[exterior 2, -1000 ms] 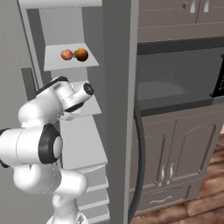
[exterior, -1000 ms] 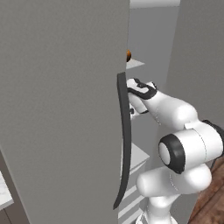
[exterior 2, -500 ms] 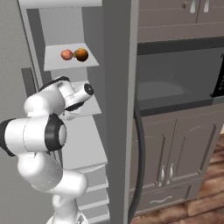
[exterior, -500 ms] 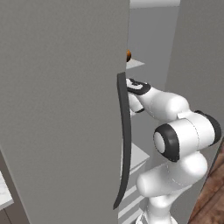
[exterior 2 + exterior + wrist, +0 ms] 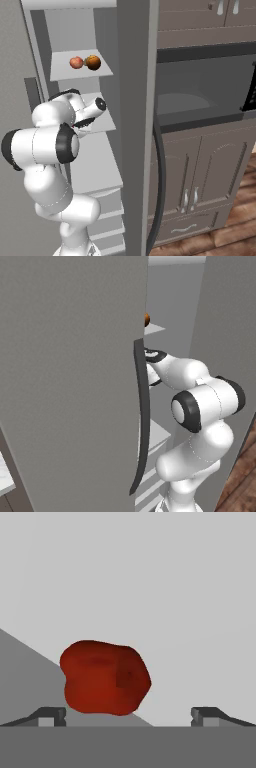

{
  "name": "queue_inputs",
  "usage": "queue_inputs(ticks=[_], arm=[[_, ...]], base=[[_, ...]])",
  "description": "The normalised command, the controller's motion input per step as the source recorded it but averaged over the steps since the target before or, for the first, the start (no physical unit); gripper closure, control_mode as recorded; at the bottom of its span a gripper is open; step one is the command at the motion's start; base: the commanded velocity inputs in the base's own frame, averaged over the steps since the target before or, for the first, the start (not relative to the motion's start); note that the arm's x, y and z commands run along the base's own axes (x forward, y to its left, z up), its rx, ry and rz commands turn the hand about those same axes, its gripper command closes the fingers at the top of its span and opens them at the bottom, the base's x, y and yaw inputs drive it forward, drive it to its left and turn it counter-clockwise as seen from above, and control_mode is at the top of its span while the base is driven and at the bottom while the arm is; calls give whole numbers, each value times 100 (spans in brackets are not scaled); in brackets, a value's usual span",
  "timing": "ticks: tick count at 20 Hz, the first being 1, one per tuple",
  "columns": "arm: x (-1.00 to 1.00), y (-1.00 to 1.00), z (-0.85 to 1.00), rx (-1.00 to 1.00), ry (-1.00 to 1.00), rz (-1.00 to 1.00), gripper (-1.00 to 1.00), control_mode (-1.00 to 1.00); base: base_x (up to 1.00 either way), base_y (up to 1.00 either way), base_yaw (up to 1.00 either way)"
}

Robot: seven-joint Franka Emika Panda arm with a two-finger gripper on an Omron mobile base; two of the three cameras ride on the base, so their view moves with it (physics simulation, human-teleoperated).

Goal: Take the bell pepper and orange from the second highest rack and move them to the highest rack where the peach and garlic are located, to maximize freezer space. Close the freezer door after rearranging.

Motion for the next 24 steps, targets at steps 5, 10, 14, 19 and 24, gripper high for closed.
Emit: queue_inputs(ticks=[5, 10, 14, 19, 24], arm=[[29, 6, -7, 0, 0, 0, -100, -100], [33, 1, -6, 0, 0, 0, -100, -100], [25, 0, -14, 0, 0, 0, -100, -100], [22, 0, -21, 0, 0, 0, -100, -100], [7, 14, -43, -5, 1, 0, 100, -100]], base=[[0, 0, 0], [0, 0, 0], [0, 0, 0], [0, 0, 0], [0, 0, 0]])
